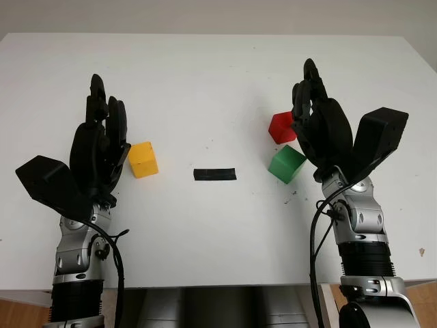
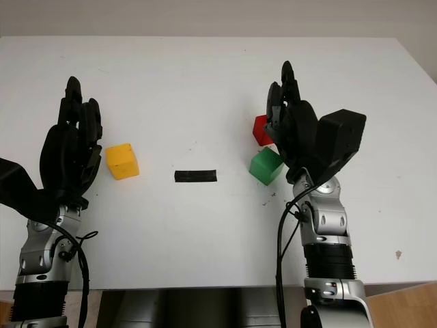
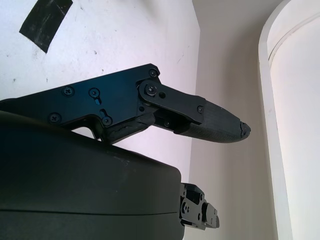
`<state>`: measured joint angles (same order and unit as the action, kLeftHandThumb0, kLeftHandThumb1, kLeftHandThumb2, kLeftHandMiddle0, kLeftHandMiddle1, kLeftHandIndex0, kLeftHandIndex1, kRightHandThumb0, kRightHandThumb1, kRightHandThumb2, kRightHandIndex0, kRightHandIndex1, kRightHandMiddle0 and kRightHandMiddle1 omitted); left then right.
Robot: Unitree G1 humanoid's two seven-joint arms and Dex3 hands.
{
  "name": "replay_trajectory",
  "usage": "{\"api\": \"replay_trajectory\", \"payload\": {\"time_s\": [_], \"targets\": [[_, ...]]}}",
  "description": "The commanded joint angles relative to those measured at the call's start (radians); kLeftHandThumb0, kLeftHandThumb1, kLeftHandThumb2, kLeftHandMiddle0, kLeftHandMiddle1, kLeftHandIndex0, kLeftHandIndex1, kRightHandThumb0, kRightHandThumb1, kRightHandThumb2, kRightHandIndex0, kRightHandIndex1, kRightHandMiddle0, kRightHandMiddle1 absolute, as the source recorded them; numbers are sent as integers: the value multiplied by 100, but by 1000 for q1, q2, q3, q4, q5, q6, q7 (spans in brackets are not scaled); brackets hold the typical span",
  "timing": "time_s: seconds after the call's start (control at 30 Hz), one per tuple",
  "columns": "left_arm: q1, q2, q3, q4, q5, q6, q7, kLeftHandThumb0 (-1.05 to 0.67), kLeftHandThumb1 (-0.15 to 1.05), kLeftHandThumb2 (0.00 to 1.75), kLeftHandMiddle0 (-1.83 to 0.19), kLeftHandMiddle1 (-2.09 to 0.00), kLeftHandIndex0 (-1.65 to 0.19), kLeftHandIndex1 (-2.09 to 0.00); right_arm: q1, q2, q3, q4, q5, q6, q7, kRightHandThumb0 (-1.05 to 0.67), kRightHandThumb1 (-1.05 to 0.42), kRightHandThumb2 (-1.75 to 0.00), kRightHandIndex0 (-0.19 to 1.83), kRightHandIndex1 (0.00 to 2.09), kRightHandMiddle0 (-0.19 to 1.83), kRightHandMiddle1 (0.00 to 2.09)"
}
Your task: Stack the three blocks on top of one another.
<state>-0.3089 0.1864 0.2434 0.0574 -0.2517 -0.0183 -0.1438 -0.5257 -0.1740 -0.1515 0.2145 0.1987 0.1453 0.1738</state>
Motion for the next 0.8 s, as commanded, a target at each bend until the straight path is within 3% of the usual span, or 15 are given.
{"api": "replay_trajectory", "payload": {"time_s": [0.0, 0.43, 0.77], "targets": [[0, 4, -3, -14, 5, -5, -2, -77, 105, 47, 19, 0, 19, 0, -10, -8, -1, -5, -3, -8, 4, -67, -105, -75, -19, 0, -19, 0], [-28, 10, -2, 17, 8, -7, -2, -76, 105, 47, 19, 0, 19, 0, -34, -10, -3, 4, -3, -12, 13, -67, -105, -75, -19, 0, -19, 0], [-14, 30, 3, -2, 16, -2, -2, -78, 105, 49, 19, 0, 19, 0, -53, -83, 2, -60, 17, 10, 122, -69, -105, -72, -19, 0, -19, 0]]}}
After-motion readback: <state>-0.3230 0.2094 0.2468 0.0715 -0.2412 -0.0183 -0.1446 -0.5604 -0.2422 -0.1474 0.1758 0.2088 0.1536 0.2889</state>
